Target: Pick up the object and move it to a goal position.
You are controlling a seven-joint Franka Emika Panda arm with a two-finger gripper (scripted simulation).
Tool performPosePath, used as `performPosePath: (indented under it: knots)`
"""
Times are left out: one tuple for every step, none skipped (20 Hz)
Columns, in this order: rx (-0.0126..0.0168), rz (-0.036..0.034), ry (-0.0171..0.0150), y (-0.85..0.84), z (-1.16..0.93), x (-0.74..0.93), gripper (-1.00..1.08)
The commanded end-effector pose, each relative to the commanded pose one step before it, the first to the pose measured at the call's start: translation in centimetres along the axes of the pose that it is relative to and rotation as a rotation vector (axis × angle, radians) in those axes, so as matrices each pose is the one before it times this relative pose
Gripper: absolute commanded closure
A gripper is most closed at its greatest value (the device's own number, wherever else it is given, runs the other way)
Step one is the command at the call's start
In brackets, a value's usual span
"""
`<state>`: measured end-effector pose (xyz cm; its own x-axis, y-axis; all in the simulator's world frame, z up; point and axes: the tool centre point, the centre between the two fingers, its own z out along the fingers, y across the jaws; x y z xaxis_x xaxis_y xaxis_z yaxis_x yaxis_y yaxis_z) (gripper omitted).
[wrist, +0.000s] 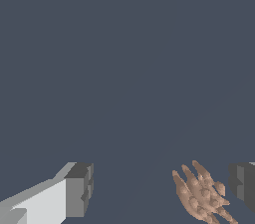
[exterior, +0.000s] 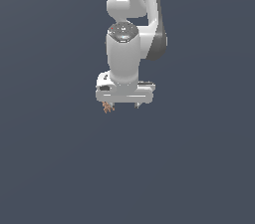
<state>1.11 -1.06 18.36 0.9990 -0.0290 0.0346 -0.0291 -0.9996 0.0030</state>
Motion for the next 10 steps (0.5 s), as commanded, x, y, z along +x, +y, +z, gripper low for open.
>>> performPosePath:
  knots:
    - [0.00000, 0.00000, 0.00000, 0.001, 0.000, 0.000, -0.92]
    - [0.00014, 0.00066, -0.00014, 0.061, -0.006, -0.010, -0.92]
    - [0.00040, 0.00174, -0.00037, 0.164, -0.022, -0.030, -0.92]
    - [0.00073, 0.00317, -0.00065, 0.286, -0.037, -0.050, -0.92]
    - [0.00108, 0.00478, -0.00090, 0.409, -0.058, -0.072, -0.92]
    - [0.00137, 0.00628, -0.00106, 0.493, -0.077, -0.082, -0.92]
    - [0.00125, 0.00606, -0.00088, 0.424, -0.078, -0.065, -0.92]
    - [0.00111, 0.00575, -0.00070, 0.349, -0.076, -0.045, -0.92]
    - [0.00091, 0.00525, -0.00051, 0.264, -0.073, -0.026, -0.92]
    - [0.00070, 0.00467, -0.00032, 0.178, -0.067, -0.005, -0.92]
